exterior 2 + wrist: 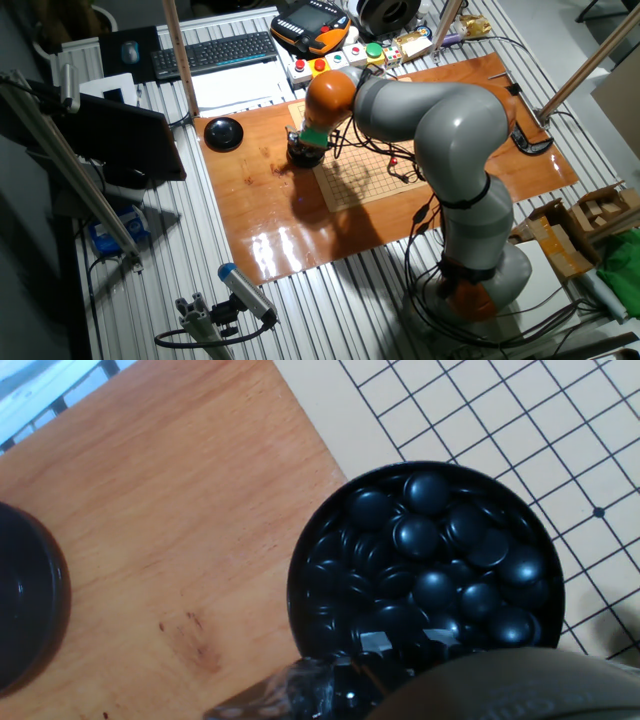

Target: Play the first move as black on the 3-4 point in the upper right corner of the Go board

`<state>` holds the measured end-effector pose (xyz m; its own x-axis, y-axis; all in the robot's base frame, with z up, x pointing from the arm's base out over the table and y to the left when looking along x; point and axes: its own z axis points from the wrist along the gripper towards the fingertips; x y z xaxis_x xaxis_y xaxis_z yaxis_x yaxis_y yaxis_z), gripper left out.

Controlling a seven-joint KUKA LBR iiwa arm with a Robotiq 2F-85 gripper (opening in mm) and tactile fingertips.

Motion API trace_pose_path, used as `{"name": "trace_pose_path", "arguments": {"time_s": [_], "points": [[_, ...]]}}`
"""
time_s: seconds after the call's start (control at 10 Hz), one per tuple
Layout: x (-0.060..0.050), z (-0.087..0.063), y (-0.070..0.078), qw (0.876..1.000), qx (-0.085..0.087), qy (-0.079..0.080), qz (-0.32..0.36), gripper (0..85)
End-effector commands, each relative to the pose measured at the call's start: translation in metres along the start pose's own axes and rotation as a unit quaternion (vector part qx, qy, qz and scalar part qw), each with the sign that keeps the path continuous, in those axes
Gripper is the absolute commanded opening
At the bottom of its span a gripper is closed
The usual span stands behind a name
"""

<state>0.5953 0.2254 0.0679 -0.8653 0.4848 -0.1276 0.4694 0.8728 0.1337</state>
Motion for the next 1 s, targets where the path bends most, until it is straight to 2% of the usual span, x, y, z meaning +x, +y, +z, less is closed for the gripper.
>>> {"name": "trace_pose_path", "arguments": {"time_s": [0.0,0.1,0.5,0.7,0.9], "points": [[-0.002,0.000,-0.001,1.000,0.005,-0.005,-0.010,26.7],[-0.006,0.000,-0.004,1.000,0.013,-0.009,-0.024,26.7],[-0.017,-0.003,-0.013,0.999,0.018,-0.009,-0.038,26.7],[-0.016,-0.003,-0.009,1.000,0.003,-0.002,-0.006,26.7],[-0.012,-0.003,-0.005,1.000,0.000,-0.001,0.006,26.3]]}}
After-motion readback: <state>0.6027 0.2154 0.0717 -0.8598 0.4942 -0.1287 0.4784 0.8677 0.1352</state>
